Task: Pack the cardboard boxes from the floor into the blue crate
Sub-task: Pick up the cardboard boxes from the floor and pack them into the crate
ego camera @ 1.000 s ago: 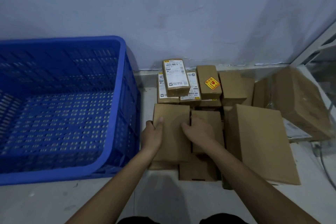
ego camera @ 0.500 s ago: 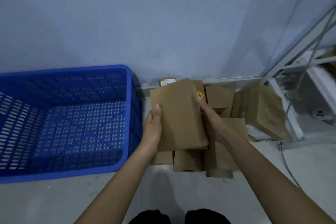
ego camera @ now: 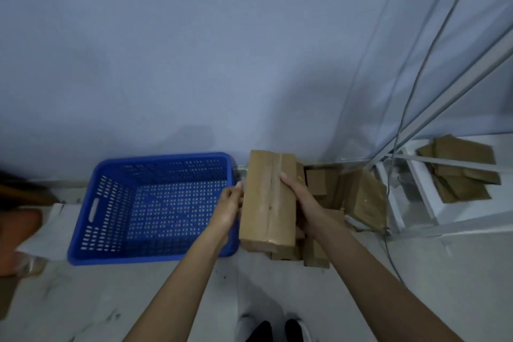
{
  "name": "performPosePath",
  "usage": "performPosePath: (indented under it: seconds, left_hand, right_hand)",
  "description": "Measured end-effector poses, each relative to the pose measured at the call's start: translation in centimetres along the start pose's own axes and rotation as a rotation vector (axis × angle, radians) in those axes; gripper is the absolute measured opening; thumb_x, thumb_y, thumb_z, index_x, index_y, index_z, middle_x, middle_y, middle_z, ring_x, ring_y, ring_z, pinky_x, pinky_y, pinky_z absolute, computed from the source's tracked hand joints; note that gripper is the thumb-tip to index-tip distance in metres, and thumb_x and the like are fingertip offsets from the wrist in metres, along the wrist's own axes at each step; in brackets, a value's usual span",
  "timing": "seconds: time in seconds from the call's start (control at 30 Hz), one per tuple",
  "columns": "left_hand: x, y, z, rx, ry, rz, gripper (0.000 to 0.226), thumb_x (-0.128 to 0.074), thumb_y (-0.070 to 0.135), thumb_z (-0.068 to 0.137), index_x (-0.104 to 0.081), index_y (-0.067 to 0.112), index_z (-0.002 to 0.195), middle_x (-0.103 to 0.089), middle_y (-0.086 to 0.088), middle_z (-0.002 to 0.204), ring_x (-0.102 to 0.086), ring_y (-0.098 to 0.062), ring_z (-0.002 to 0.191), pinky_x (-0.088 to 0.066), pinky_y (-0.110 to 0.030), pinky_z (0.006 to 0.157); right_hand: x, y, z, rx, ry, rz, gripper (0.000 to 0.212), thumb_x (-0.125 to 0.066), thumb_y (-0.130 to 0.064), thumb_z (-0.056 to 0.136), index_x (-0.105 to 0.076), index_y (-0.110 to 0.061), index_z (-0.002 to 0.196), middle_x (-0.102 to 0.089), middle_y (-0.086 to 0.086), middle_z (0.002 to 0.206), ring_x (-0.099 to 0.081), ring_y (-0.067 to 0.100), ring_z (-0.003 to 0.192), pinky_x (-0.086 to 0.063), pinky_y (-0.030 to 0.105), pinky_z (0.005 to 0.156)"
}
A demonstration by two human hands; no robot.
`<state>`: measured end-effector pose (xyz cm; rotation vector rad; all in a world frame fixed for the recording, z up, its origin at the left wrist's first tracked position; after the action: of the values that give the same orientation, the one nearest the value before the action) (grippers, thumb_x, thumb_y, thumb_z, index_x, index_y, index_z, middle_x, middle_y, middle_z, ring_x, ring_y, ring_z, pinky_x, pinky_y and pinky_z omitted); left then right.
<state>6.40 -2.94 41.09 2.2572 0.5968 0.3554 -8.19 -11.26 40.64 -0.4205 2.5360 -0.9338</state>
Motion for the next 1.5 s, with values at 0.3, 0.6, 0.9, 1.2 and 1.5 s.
performPosePath:
  seconds: [0.3, 0.6, 0.9, 1.2, 1.5]
  left_hand:
    - [3.3, 7.3, -8.8, -0.109, 0.017, 0.372, 0.145, -0.083, 0.064, 0.049, 0.01, 0.018, 0.151, -0.006, -0.002, 0.159, -0.018, -0.024, 0.146, -0.025, -0.044, 0.118]
    - [15.8, 6.7, -8.1, -0.038, -0.156, -0.278, 0.122, -0.093, 0.048, 0.036, -0.035, 0.019, 0.138, -0.056, -0.008, 0.13, -0.058, -0.025, 0.116, -0.049, -0.042, 0.099]
    - [33.7, 5.0, -1.6, 0.033, -0.336, -0.113, 0.089, -0.085, 0.038, 0.067, -0.034, 0.033, 0.14, -0.052, 0.0, 0.137, -0.055, -0.023, 0.122, -0.046, -0.047, 0.104]
    - [44.8, 2.4, 3.1, -0.011, -0.199, 0.067, 0.052, -0.073, 0.041, 0.079, -0.056, 0.03, 0.127, -0.061, 0.007, 0.121, -0.058, -0.009, 0.111, -0.05, -0.018, 0.08]
    - [50.7, -2.2, 11.5, -0.056, 0.179, 0.299, 0.061, -0.075, 0.046, 0.074, -0.051, 0.02, 0.124, -0.054, 0.002, 0.12, -0.056, -0.009, 0.104, -0.049, -0.02, 0.081]
  right_hand:
    - [-7.0, -9.0, -7.4, 0.275, 0.266, -0.39, 0.117, -0.063, -0.088, 0.047, -0.028, -0.034, 0.145, -0.041, -0.004, 0.142, -0.044, 0.019, 0.127, -0.039, 0.046, 0.108]
    - [-16.4, -7.4, -5.3, 0.127, -0.071, -0.286, 0.072, -0.065, -0.046, 0.084, -0.031, -0.03, 0.146, -0.043, -0.001, 0.135, -0.048, 0.023, 0.121, -0.046, 0.036, 0.087]
    - [-34.5, 0.5, 0.3, 0.044, -0.052, -0.161, 0.053, -0.075, -0.035, 0.078, -0.05, -0.039, 0.124, -0.06, 0.001, 0.124, -0.06, 0.022, 0.111, -0.054, 0.04, 0.085]
    - [-42.1, 6.2, 6.3, 0.028, 0.122, -0.152, 0.059, -0.07, -0.026, 0.085, -0.043, -0.036, 0.137, -0.055, 0.0, 0.129, -0.056, 0.02, 0.11, -0.052, 0.041, 0.085]
    - [-44.9, 11.3, 16.5, -0.011, 0.12, -0.243, 0.059, -0.066, -0.021, 0.09, -0.038, -0.028, 0.141, -0.05, 0.005, 0.138, -0.054, 0.021, 0.108, -0.049, 0.04, 0.089]
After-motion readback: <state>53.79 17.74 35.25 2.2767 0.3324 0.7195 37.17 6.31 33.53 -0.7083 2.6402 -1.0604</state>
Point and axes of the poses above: each hand's wrist, its own z-axis towards the middle knuckle, its own x-axis out of the back of the hand, y = z × x, the point moved 10 cm from there along z, towards the middle knuckle
